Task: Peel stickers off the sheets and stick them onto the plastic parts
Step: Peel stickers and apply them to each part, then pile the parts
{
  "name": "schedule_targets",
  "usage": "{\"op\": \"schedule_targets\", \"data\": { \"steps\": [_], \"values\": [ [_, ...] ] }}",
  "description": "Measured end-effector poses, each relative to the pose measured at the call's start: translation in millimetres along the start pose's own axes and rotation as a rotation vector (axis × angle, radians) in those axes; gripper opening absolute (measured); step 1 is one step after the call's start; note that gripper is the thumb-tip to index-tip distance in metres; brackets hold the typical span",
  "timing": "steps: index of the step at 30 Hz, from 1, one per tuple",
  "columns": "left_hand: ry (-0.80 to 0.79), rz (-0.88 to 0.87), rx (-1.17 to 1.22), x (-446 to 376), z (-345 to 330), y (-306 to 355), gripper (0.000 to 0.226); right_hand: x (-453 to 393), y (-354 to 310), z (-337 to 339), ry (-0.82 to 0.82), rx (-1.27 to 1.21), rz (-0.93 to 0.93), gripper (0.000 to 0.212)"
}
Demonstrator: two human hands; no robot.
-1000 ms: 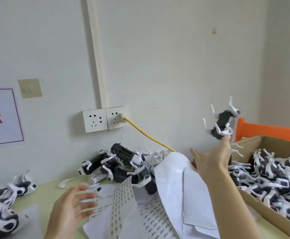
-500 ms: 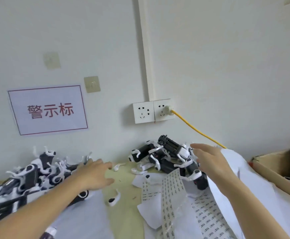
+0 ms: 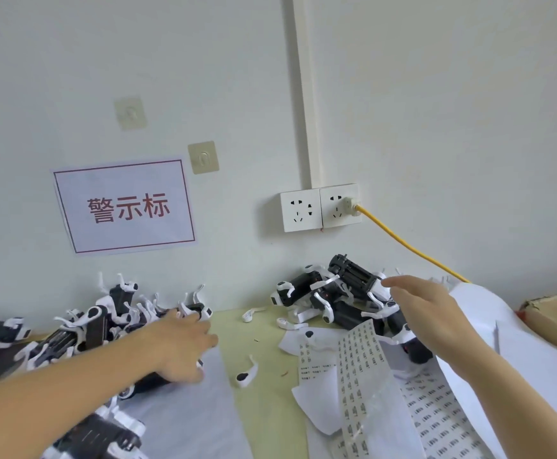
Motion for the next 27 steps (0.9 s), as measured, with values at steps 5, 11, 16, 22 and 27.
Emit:
{"op": "schedule_targets", "data": {
  "steps": [5, 11, 16, 22, 27],
  "values": [
    [-0.148, 0.067, -0.249, -15.0, -6.5, 33.0, 0.047, 0.4, 2.2, 1.9, 0.008, 0.023, -0.004, 0.032],
    [0.001, 0.141, -0.008, -8.0, 22.4, 11.6, 0.027, 1.3, 0.1, -1.0, -0.016, 0.063, 0.018, 0.032],
    [0.183, 0.262, 0.241, 12.5, 74.9, -20.5, 0.01, -1.4, 6.7, -7.1, -0.047, 0.194, -0.077, 0.031],
    [0.709, 0.401, 0.982, 37.9, 119.1, -22.9, 0.035, 1.7, 4.4, -13.0, -0.008, 0.321, -0.11, 0.024],
    [0.915, 0.42, 2.075, 29.6, 81.4, 41.1, 0.027, 4.2, 6.1, -20.3, -0.018, 0.33, -0.121, 0.021]
  ]
}}
Point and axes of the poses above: each hand's wrist, its own x-axis away from the middle knuckle, its own z-axis out of the back of the hand, y = z × x, the point moved 4 cm from there along -x, towards the middle knuckle, and after that the axes turned 4 degrees about -y, right-handed, at the moved point
